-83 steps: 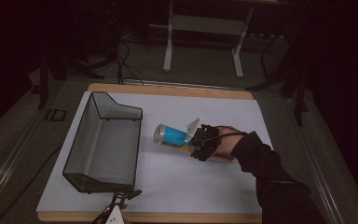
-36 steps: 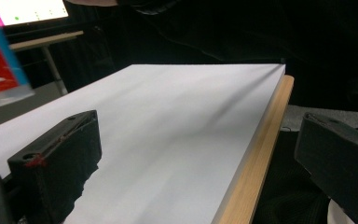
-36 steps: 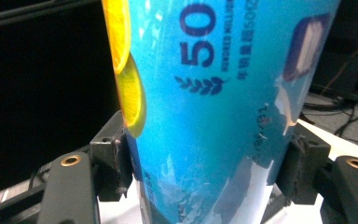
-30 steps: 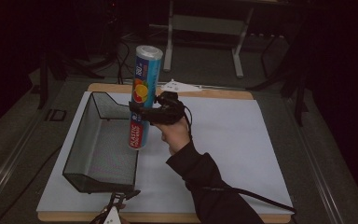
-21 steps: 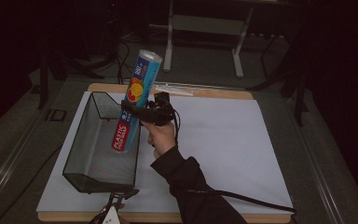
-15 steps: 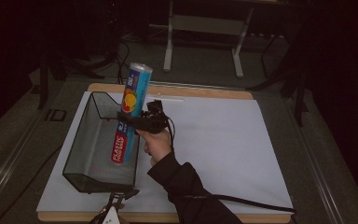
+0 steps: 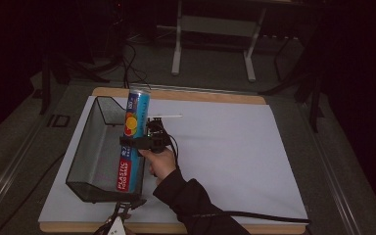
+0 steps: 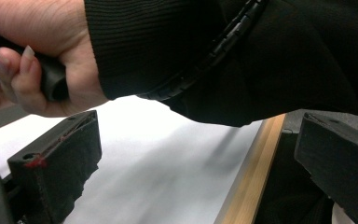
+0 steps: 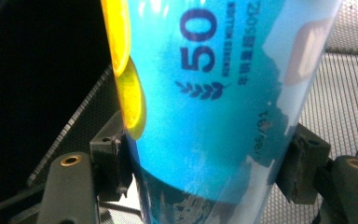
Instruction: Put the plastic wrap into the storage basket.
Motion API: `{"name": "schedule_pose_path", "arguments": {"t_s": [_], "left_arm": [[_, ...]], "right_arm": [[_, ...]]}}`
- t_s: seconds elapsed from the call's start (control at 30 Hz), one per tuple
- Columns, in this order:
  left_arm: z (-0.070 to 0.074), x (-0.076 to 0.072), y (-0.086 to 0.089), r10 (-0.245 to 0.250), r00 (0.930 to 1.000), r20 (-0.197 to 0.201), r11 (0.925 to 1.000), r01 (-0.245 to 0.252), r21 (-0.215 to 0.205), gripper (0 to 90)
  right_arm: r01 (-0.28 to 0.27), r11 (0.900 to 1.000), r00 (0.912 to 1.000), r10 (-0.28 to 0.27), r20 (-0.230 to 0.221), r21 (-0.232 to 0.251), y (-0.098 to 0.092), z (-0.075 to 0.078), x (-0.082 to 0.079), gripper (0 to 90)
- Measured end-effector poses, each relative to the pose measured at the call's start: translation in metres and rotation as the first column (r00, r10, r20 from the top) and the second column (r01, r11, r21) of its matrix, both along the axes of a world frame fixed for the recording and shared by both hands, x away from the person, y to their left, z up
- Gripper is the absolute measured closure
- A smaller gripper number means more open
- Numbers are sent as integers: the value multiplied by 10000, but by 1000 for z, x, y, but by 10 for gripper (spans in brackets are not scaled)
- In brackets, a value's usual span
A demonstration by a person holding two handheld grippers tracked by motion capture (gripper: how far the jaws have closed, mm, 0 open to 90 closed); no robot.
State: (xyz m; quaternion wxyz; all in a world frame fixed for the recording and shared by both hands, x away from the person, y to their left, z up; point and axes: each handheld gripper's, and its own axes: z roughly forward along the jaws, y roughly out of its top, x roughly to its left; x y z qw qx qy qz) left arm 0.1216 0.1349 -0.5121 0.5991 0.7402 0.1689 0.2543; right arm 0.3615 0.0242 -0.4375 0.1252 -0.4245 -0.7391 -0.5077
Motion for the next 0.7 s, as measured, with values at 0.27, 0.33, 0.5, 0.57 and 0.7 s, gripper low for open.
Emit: {"name": "schedule_pose_path", "arguments": {"t_s": [0.27,0.33,0.5,0.57,0.7], "left_arm": [[0,0,-1,-22,10000,-9,10000,22,12,7],[0,0,-1,-47,10000,-22,10000,47,31,7],[0,0,-1,-16,10000,-14,10000,16,17,7],[0,0,-1,9,10000,1,10000,-9,23,7],[0,-1,0,28,10000,42,10000,-28,31,7]], "right_arm": [[595,9981,9982,-595,-13,-177,4,-8,2,317],[860,9962,9962,-861,109,110,6,-14,2,316],[1196,9925,9919,-1206,391,264,12,-19,1,315],[1409,9896,9894,-1418,327,300,14,-21,2,315],[2041,9785,9787,-2047,170,304,17,-27,4,313]]}}
